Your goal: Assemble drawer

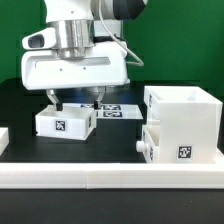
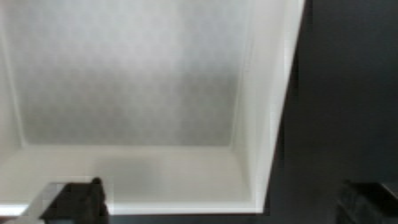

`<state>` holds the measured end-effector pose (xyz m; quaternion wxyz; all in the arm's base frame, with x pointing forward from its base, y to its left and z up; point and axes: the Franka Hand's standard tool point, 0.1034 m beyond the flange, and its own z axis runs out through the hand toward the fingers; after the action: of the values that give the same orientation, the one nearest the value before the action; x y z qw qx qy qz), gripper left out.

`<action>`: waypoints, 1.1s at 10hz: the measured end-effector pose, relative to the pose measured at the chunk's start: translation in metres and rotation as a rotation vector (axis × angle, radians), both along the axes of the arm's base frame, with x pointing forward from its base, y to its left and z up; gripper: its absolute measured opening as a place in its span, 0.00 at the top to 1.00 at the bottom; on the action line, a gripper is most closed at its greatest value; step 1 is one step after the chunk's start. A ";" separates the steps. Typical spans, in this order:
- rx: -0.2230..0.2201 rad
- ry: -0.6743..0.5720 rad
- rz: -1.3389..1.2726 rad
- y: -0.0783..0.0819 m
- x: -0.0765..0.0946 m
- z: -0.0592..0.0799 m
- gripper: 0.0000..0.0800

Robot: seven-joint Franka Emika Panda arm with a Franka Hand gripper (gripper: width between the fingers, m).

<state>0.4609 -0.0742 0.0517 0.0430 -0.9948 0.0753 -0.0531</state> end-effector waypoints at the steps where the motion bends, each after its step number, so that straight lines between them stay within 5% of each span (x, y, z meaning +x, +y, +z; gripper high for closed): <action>1: -0.005 -0.005 -0.011 0.003 -0.006 -0.005 0.19; 5: -0.010 0.017 -0.002 0.010 -0.034 -0.029 0.19; 10: -0.016 0.012 0.014 0.020 -0.041 -0.046 0.19; 11: -0.016 0.012 0.015 0.020 -0.041 -0.046 0.31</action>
Offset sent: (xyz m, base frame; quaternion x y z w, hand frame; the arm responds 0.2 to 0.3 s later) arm -0.0237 0.0027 -0.0197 -0.0150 0.0069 0.0165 0.9997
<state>0.4196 -0.0538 0.0053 0.0351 -0.9960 0.0677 -0.0473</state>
